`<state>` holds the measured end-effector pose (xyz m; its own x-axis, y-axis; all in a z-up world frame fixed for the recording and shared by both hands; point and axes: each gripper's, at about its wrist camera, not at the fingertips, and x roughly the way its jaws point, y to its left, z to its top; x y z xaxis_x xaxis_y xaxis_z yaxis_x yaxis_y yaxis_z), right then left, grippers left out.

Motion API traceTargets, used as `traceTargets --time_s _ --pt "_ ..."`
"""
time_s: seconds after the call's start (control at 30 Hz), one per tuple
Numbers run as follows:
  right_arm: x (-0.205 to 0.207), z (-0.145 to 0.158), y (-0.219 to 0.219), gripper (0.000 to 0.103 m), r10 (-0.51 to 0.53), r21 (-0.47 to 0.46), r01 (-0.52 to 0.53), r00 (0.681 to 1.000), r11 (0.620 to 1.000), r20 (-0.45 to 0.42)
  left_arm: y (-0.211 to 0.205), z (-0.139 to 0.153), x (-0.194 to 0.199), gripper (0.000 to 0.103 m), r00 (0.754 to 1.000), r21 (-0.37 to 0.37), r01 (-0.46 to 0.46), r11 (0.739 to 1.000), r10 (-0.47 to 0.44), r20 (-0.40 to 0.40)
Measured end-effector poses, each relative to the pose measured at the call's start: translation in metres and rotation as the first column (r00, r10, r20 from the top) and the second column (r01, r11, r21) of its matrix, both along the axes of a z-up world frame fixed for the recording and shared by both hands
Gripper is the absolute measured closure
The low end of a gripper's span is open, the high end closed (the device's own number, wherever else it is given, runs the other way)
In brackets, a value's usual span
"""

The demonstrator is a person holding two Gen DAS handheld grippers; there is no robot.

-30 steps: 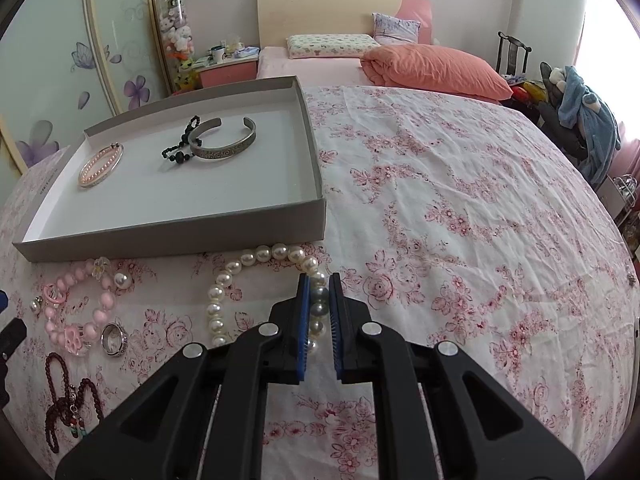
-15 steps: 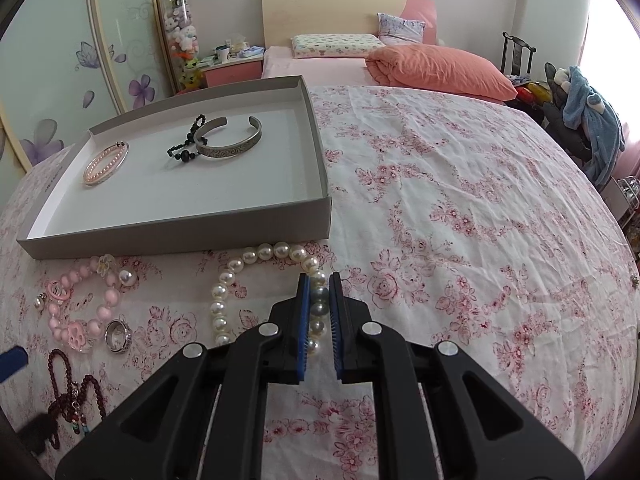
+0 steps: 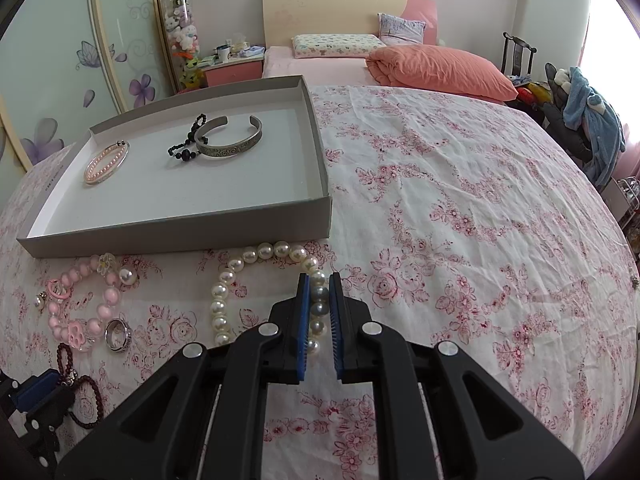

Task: Organize jewelry
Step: 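Grasp the dark red bead necklace with the left tool while the right tool grasps the white pearl bracelet, then lift the red necklace with the left tool while the right tool carries the pearl bracelet toward the tray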

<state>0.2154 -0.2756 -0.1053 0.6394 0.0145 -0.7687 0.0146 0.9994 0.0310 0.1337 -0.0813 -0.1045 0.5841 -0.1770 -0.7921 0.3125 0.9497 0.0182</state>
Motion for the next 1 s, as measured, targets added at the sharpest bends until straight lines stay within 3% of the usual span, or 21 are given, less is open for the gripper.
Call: traceTargets --time_s 0.33,0.53,0.73,1.0 --pt "0.0 0.0 0.0 0.092 0.0 -0.001 0.0 1.0 1.0 0.0 0.034 0.001 -0.015 0.091 0.999 -0.015 -0.05 0.999 0.05 0.011" --pt "-0.001 0.0 0.0 0.092 0.004 -0.004 -0.004 1.0 1.0 0.0 0.071 0.003 -0.02 0.091 0.991 0.024 -0.133 0.991 0.133 0.013" --pt "-0.002 0.0 0.008 0.092 0.049 -0.018 -0.049 0.999 0.999 0.002 0.097 0.008 0.005 0.092 0.973 0.037 -0.229 0.973 0.23 -0.003" --pt "-0.005 0.0 0.019 0.092 0.126 -0.013 -0.126 0.992 0.992 0.003 0.099 0.007 0.04 0.092 0.964 0.038 -0.264 0.964 0.264 -0.002"
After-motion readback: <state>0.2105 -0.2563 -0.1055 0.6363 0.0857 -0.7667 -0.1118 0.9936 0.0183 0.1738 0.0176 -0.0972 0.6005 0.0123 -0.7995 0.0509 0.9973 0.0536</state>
